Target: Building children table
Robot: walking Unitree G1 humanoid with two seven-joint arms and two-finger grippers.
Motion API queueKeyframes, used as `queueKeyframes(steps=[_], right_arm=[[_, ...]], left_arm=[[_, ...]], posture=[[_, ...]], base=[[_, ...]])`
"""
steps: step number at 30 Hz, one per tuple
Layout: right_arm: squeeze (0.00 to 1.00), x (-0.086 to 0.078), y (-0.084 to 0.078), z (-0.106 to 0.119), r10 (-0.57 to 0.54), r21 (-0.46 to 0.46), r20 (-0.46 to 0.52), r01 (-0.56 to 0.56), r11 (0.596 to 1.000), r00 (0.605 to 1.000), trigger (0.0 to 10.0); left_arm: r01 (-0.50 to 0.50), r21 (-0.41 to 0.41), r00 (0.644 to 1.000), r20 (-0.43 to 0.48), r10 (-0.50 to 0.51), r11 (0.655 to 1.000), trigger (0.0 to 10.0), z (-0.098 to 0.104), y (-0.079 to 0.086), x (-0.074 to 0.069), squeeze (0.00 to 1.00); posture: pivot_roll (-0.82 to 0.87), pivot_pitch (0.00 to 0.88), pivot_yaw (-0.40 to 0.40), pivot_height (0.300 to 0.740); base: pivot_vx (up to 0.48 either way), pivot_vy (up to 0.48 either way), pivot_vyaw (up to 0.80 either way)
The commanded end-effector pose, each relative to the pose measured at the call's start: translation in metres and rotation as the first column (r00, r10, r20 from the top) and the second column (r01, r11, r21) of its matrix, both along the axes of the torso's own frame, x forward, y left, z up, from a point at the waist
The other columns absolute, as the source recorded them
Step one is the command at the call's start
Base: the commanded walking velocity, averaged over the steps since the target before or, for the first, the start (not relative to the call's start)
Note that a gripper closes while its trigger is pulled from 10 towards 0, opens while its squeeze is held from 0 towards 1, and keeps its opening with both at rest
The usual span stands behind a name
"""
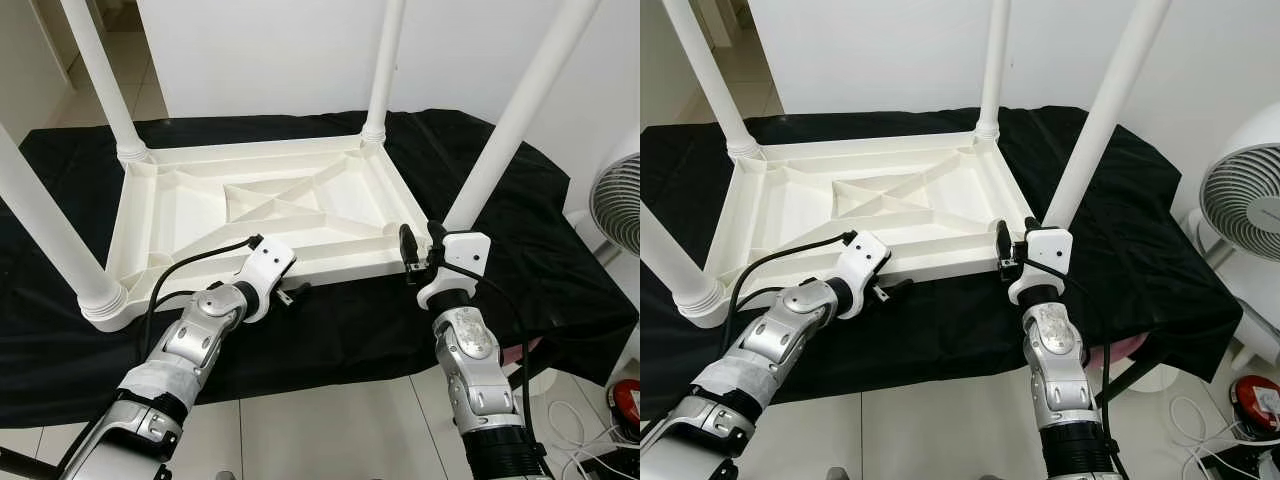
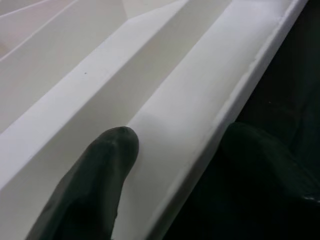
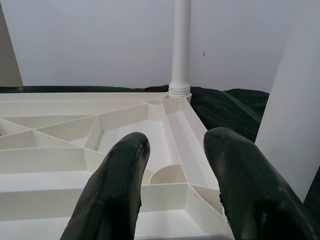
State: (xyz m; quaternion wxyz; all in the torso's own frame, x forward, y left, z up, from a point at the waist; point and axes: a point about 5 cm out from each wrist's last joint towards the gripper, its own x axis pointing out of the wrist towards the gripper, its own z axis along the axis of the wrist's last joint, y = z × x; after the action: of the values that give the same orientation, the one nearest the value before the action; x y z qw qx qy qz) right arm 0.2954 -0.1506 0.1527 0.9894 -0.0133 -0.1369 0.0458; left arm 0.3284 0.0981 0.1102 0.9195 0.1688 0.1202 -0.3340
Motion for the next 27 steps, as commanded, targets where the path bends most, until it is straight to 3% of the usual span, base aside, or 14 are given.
queueKeyframes(steps=[1,2,14,16,19,20,23,24,27], right_arm=[[0.0,0.002,0.003,0.004,0.007,0.007,0.007,-0.007,1.0,1.0,10.0],[0.0,0.002,0.003,0.004,0.007,0.008,0.007,-0.007,1.0,1.0,10.0],[0.0,0.004,0.007,0.004,0.014,0.015,0.006,-0.014,1.0,1.0,10.0],[0.0,0.006,0.01,0.004,0.022,0.018,0.005,-0.022,1.0,1.0,10.0],[0.0,0.006,0.01,0.004,0.022,0.018,0.005,-0.022,1.0,1.0,10.0],[0.0,0.009,0.012,0.005,0.034,0.022,0.006,-0.034,0.999,0.999,10.0],[0.0,0.01,0.013,0.006,0.039,0.023,0.006,-0.039,0.999,0.999,10.0],[0.0,0.011,0.015,0.006,0.046,0.023,0.007,-0.046,0.999,0.999,10.0],[0.0,0.012,0.016,0.006,0.048,0.024,0.008,-0.048,0.999,0.999,10.0]], left_arm=[[-0.147,0.021,0.989,-0.017,0.148,0.989,0.6,-0.01,0.009,0.001,0.0],[-0.166,0.004,0.986,-0.021,0.166,0.986,0.0,-0.008,0.009,0.002,0.0],[-0.23,-0.083,0.972,0.026,0.233,0.97,0.0,0.009,-0.001,0.005,0.0],[-0.225,-0.108,0.972,0.041,0.231,0.968,0.0,0.012,-0.011,0.003,0.0],[-0.225,-0.108,0.972,0.041,0.231,0.968,0.0,0.012,-0.011,0.003,0.0],[-0.182,-0.125,0.979,0.069,0.192,0.975,0.0,0.014,-0.024,-0.003,0.0],[-0.154,-0.129,0.983,0.085,0.166,0.98,0.0,0.015,-0.031,-0.005,0.0],[-0.104,-0.148,0.988,0.101,0.119,0.984,10.0,0.018,-0.042,-0.011,0.0],[-0.054,-0.166,0.989,0.125,0.075,0.985,10.0,0.022,-0.049,-0.015,0.0]], posture=[[-0.12,0.0,-0.003,0.74],[-0.12,0.0,-0.003,0.74],[-0.1,0.0,-0.013,0.74],[-0.09,0.0,-0.022,0.74],[-0.09,0.0,-0.022,0.74],[-0.08,0.0,-0.03,0.74],[-0.08,0.0,-0.031,0.74],[-0.07,0.0,-0.03,0.74],[-0.07,0.0,-0.03,0.74]], base=[[0.0,0.0,0.0],[0.0,0.0,0.0],[0.0,0.0,0.0],[0.0,0.0,0.0],[0.0,0.0,0.0],[0.0,0.0,0.0],[0.0,0.0,0.0],[0.0,0.0,0.0],[0.0,0.0,0.0]])
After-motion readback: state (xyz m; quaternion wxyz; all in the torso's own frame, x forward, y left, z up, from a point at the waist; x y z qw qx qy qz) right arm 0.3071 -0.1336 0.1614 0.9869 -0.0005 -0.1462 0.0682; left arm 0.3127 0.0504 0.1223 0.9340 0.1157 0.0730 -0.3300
